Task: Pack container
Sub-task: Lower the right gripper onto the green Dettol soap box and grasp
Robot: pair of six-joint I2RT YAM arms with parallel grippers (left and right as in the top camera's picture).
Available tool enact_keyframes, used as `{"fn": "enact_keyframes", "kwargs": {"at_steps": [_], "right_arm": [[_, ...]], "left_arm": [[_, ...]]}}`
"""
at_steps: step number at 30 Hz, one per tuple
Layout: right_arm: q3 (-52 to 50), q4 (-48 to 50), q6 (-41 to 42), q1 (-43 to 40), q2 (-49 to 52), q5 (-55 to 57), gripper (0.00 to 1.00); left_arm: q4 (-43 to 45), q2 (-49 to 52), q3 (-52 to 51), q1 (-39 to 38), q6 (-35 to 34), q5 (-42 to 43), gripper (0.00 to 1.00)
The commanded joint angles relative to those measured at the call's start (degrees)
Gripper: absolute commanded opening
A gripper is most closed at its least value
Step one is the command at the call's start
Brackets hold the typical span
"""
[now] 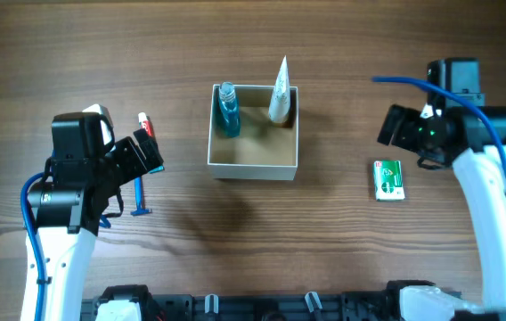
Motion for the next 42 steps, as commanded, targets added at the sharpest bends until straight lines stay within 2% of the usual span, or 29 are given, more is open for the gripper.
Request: {"fn": "enact_keyframes", "kwargs": {"at_steps": [1,9,15,29,42], "right_arm": [[-6.49,4.66,-6.62,-1.70,4.26,-5.79,1.00],[-9.01,10.60,-6.84,-2.38,13.40,-4.04,1.00],[-9.03,11.06,-10.99,-3.65,17.97,-4.07,1.00],[-16.61,15.52,-18.69,-4.07,18.95,-6.01,1.00],[-18.73,19.74,-18.53,-4.07,19.06,-6.01,1.00]], "left_arm": [[0.15,0.07,0.94,-0.28,-0.50,1.53,1.00],[-0.09,0.07,0.94,-0.28,-0.48,1.53,1.00],[-0.46,0.07,0.94,-0.26,-0.48,1.53,1.00],[-0.46,0.07,0.94,-0.28,-0.48,1.53,1.00],[-0.48,0.07,0.94,-0.28,-0.50,1.53,1.00]]}}
